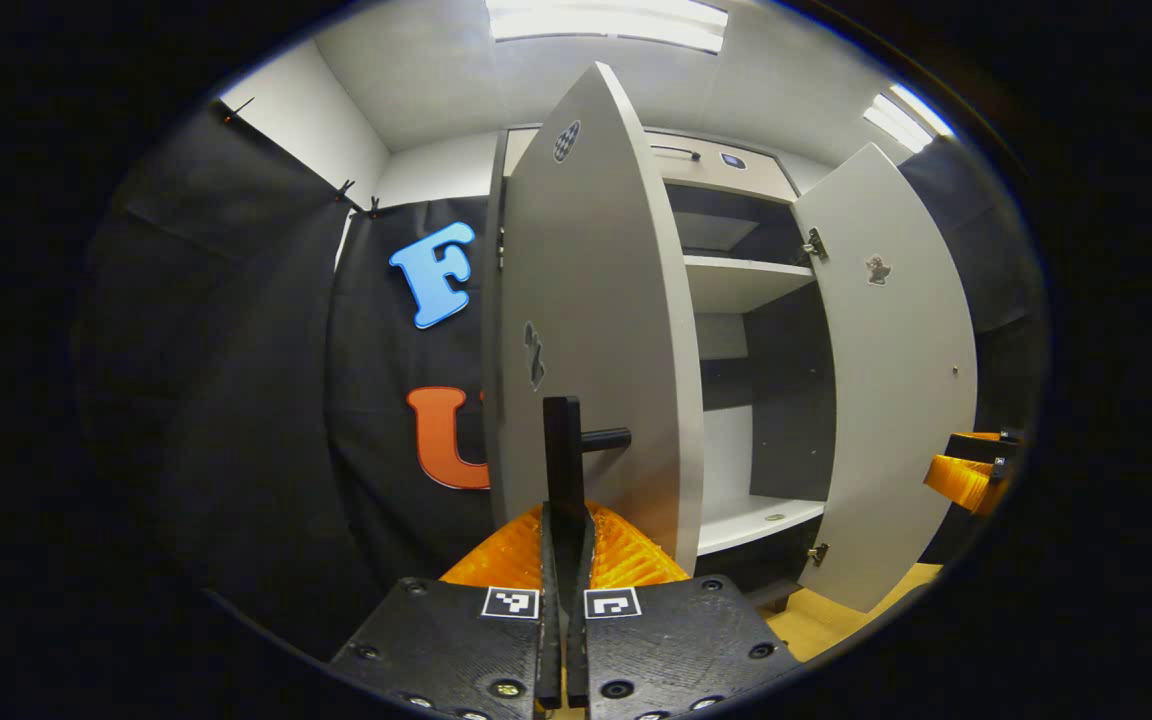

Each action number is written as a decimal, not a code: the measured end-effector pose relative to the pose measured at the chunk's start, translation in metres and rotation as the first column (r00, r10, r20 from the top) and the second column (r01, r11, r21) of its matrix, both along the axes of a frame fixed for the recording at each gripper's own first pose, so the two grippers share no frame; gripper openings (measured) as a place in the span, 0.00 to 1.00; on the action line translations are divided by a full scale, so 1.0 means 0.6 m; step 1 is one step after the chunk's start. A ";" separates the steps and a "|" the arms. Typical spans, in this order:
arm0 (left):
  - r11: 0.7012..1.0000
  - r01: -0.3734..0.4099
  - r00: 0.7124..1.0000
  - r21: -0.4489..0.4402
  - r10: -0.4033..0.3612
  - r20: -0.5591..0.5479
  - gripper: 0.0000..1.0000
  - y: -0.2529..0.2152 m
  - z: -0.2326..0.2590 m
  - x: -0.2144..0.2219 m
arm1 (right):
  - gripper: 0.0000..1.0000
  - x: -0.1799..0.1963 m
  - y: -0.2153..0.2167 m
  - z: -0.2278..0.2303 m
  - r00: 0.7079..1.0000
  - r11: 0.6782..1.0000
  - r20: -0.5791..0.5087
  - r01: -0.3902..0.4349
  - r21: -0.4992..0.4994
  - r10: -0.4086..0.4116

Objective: Open the right door of the double-door shoe cabinet with the right hand, and open the left door with the left hand.

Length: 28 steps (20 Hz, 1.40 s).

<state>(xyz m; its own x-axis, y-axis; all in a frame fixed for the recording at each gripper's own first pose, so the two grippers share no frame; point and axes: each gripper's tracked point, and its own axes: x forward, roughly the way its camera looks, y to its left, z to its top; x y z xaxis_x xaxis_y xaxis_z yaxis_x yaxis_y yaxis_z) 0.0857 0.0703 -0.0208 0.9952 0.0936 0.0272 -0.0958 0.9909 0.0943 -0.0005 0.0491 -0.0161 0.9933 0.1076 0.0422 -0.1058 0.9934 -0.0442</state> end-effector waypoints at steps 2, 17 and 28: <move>0.999 -0.049 0.999 0.006 0.049 -0.014 0.02 0.031 -0.007 -0.011 | 0.79 0.001 -0.001 0.000 1.000 1.000 0.002 0.004 0.002 -0.004; 0.998 -0.029 1.000 -0.064 0.029 -0.012 0.00 0.113 -0.020 -0.020 | 0.79 0.000 -0.013 -0.010 0.999 0.999 -0.024 0.038 0.029 -0.037; 0.999 -0.045 0.998 -0.019 0.044 -0.042 0.00 0.041 -0.055 -0.153 | 0.82 0.003 -0.022 -0.054 0.995 0.999 -0.096 0.014 0.033 -0.010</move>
<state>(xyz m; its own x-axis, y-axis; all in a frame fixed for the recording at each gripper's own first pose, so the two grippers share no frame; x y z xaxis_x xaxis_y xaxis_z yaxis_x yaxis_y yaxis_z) -0.0060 0.0950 -0.0539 0.9903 0.1383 -0.0165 -0.1366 0.9875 0.0789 0.0010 0.0360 -0.0487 0.9942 0.0959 -0.0495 -0.0960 0.9954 -0.0006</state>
